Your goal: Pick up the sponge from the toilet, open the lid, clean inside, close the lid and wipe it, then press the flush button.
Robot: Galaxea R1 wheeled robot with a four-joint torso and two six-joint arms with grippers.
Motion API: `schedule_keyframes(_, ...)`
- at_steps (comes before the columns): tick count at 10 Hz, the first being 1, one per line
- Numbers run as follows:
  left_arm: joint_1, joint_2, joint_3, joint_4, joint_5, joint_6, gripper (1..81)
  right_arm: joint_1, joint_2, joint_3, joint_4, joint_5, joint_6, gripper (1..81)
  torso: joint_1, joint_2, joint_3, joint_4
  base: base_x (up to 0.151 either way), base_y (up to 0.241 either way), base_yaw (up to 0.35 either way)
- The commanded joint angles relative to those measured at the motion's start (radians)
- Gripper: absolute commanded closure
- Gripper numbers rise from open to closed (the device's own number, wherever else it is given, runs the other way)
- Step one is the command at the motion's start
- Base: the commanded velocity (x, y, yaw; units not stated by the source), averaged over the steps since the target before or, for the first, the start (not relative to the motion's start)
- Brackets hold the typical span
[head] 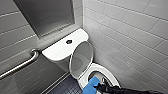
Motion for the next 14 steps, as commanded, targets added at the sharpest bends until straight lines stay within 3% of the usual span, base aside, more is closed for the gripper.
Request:
schedule_keyframes(1, 0.042, 0.005, 0.006, 0.008, 0.035, 0.005, 1.0, 0.032, -0.112, 0.128, -0.003, -0.094, -0.007, 81.1, 0.0, 0.0, 0.0, 0.0, 0.0, 0.0, 0.0)
schedule_keyframes(7, 0.041, 0.007, 0.006, 0.013, 0.034, 0.007, 1.0, -0.049, -0.346, 0.316, -0.003, -0.068, -0.005, 81.1, 0.0, 0.0, 0.0, 0.0, 0.0, 0.0, 0.0)
schedule_keyframes(14, 0.038, 0.004, 0.006, 0.02, 0.032, 0.007, 1.0, -0.163, -0.584, 0.391, -0.002, -0.051, -0.007, 81.1, 0.0, 0.0, 0.0, 0.0, 0.0, 0.0, 0.0)
